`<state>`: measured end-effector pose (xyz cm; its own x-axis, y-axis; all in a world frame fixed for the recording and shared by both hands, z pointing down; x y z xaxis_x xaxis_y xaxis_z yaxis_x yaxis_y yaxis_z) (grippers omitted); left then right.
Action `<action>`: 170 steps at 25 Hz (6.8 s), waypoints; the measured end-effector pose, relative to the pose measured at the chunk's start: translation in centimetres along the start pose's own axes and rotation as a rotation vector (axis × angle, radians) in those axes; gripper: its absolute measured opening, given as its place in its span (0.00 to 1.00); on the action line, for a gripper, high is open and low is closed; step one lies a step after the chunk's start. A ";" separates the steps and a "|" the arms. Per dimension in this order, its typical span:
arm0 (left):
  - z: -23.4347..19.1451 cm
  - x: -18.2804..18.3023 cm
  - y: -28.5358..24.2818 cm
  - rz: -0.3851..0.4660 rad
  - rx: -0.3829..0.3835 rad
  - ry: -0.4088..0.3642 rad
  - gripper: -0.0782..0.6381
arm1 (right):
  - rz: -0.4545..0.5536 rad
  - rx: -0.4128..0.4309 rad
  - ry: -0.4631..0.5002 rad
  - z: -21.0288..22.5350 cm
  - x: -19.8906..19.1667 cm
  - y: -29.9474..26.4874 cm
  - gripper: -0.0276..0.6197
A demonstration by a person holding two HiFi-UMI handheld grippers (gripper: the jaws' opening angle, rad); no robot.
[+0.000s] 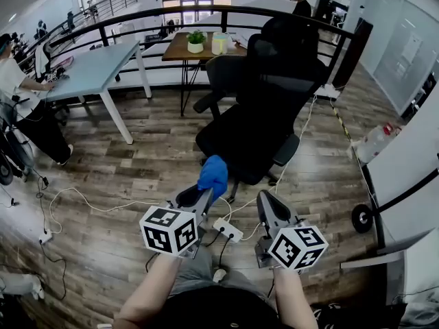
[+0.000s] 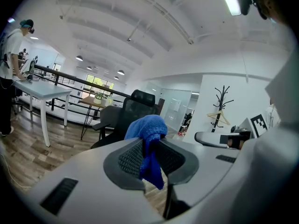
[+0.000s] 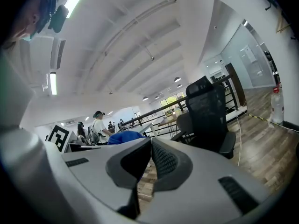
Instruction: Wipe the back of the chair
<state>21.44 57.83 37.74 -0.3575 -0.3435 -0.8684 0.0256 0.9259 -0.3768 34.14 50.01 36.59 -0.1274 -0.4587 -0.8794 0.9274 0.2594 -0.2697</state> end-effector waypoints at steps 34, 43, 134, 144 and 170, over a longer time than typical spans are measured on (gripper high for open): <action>-25.8 16.8 -16.7 -0.096 -0.228 -0.067 0.22 | 0.121 -0.261 -0.073 3.6 11.3 -30.6 0.09; -27.3 17.4 -19.4 -0.104 -0.230 -0.044 0.22 | 0.110 -0.278 -0.064 5.8 12.3 -32.8 0.09; 4.4 46.5 -69.7 -0.104 -0.956 -0.439 0.22 | 0.371 -0.855 -0.017 43.8 41.2 -34.0 0.09; 1.8 48.6 -71.1 -0.071 -0.871 -0.388 0.22 | 0.353 -0.837 -0.015 43.7 41.4 -35.2 0.09; -9.1 52.8 -72.0 -0.022 -0.662 -0.324 0.22 | 0.293 -0.629 0.064 41.6 45.8 -45.5 0.09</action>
<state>-7.77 -25.52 21.93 -0.0551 -0.2975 -0.9531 -0.5840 0.7839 -0.2109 0.75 -18.15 24.94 0.0590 -0.2489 -0.9667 0.5494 0.8167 -0.1767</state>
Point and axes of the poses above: the fingertips, and each gripper's own axes: y backward along the fingers, z to its right, x out of its top, the point moved 1 cm from there along y, backward along the fingers, and after that the axes turned 8 degrees about -z, right-handed, at the moved point
